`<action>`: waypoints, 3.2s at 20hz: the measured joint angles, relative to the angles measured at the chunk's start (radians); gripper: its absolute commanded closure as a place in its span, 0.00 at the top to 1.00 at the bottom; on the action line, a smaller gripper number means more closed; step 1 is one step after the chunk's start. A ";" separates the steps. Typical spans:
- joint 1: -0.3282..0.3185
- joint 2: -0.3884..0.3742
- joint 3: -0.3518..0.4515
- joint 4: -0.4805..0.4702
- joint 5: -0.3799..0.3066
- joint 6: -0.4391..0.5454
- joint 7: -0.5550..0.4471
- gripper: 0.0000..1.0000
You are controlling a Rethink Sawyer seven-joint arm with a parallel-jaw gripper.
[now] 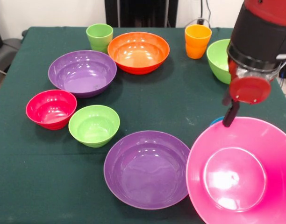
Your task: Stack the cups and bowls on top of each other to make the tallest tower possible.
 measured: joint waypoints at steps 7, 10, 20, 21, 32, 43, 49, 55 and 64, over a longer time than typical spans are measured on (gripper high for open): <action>-0.012 0.011 0.043 -0.003 -0.009 0.000 0.000 1.00; -0.013 0.015 0.049 -0.007 -0.010 0.000 0.000 1.00; -0.014 0.016 0.082 -0.012 -0.013 0.000 0.000 1.00; -0.014 0.015 0.088 -0.012 -0.013 0.000 0.000 1.00; -0.022 0.014 0.117 -0.012 -0.013 -0.001 0.000 0.00; -0.048 0.009 0.140 -0.013 -0.013 0.000 0.000 0.00; -0.052 -0.015 0.158 0.003 -0.024 0.000 0.000 0.00; -0.047 -0.096 0.159 0.055 -0.079 0.000 0.000 0.00; -0.039 -0.196 0.177 0.147 -0.084 -0.008 0.000 0.00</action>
